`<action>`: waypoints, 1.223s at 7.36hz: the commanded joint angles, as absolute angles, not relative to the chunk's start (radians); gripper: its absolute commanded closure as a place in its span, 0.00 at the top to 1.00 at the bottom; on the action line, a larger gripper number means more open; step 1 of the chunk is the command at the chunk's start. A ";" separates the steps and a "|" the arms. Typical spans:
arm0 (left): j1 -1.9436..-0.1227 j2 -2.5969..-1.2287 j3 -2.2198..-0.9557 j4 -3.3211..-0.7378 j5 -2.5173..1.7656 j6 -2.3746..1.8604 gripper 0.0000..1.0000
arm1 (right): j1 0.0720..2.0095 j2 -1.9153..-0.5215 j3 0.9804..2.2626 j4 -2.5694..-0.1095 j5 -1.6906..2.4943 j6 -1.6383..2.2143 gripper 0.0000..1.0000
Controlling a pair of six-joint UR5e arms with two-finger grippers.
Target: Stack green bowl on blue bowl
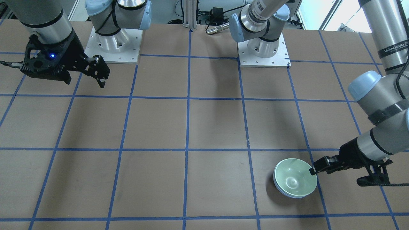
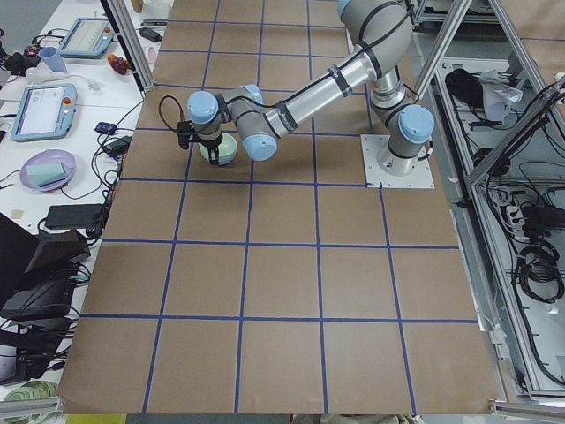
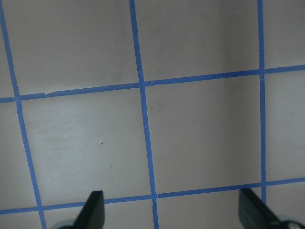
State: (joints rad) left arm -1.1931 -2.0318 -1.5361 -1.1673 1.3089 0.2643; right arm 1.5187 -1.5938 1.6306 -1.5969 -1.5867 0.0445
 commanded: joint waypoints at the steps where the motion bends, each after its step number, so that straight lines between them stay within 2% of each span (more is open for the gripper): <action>1: -1.258 -1.958 -1.536 -1.219 1.386 0.236 0.90 | 1.519 -1.594 1.631 -1.597 -1.588 0.044 1.00; 2: -1.281 -1.919 -1.540 -1.259 1.405 0.233 1.00 | 1.519 -1.594 1.631 -1.597 -1.588 0.044 1.00; 6: -1.397 -1.693 -1.536 -1.469 1.482 0.106 1.00 | 1.519 -1.594 1.631 -1.597 -1.588 0.044 1.00; 9: -1.456 -1.585 -1.549 -1.499 1.535 0.092 1.00 | 1.519 -1.594 1.631 -1.597 -1.586 0.044 1.00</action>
